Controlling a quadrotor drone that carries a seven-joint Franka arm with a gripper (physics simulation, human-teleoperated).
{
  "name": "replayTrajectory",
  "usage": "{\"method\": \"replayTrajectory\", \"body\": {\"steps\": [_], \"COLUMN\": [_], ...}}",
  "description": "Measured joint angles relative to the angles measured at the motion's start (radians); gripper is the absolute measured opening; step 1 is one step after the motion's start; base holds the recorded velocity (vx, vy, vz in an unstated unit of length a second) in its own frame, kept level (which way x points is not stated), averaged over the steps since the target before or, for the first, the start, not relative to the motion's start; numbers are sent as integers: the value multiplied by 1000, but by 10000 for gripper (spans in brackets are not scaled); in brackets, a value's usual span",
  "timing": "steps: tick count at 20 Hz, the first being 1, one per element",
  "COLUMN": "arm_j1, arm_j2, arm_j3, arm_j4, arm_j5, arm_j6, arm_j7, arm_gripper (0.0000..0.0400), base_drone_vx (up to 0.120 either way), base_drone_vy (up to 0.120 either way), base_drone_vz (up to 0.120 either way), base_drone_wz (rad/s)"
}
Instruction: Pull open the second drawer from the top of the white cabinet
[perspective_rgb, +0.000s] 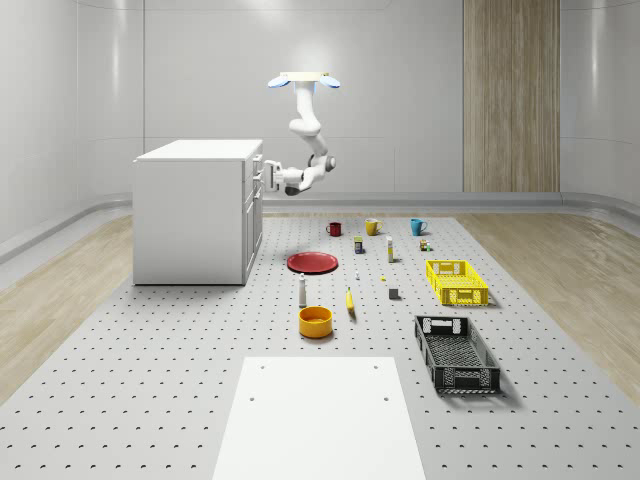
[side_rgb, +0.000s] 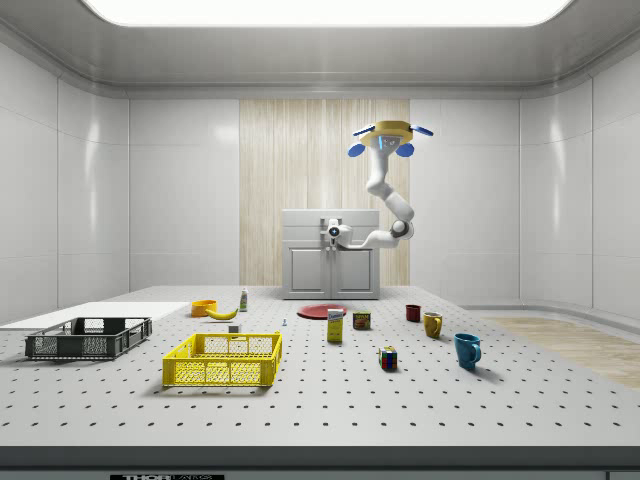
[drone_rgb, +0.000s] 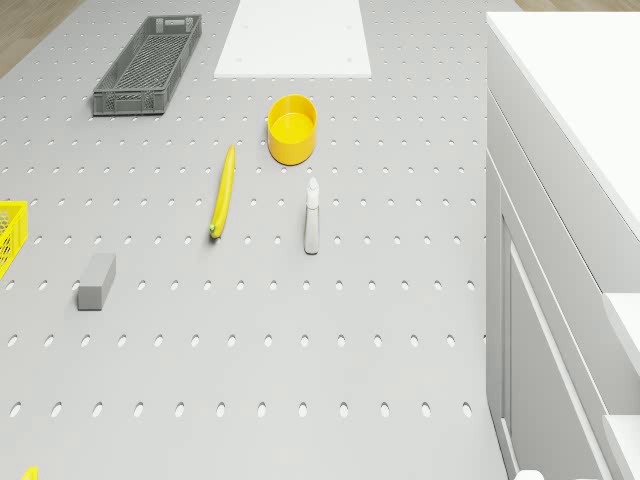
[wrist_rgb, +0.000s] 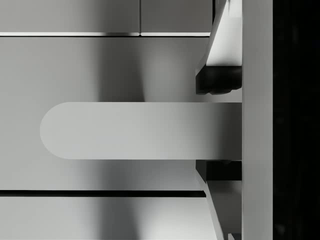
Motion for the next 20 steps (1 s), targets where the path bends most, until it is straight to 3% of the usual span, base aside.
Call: {"method": "replayTrajectory", "body": {"steps": [2, 3, 6, 14, 16, 20], "arm_j1": [-7, -8, -17, -45, -51, -57], "arm_j2": [-1, 4, 4, -11, -23, -26], "arm_j3": [6, 4, 10, 3, 8, -4], "arm_j4": [2, -1, 0, -8, 0, -9], "arm_j5": [-5, -1, 4, -17, -50, -48], "arm_j6": [-3, -6, -11, -41, -41, -54], "arm_j7": [23, -17, -9, 23, 93, 55], "arm_gripper": [147, 138, 122, 125, 181, 148], "base_drone_vx": [0, 0, 0, 0, 0, 0], "base_drone_vy": [0, 0, 0, 0, 0, 0], "base_drone_vz": [0, 0, 0, 0, 0, 0], "base_drone_wz": [0, 0, 0, 0, 0, 0]}}
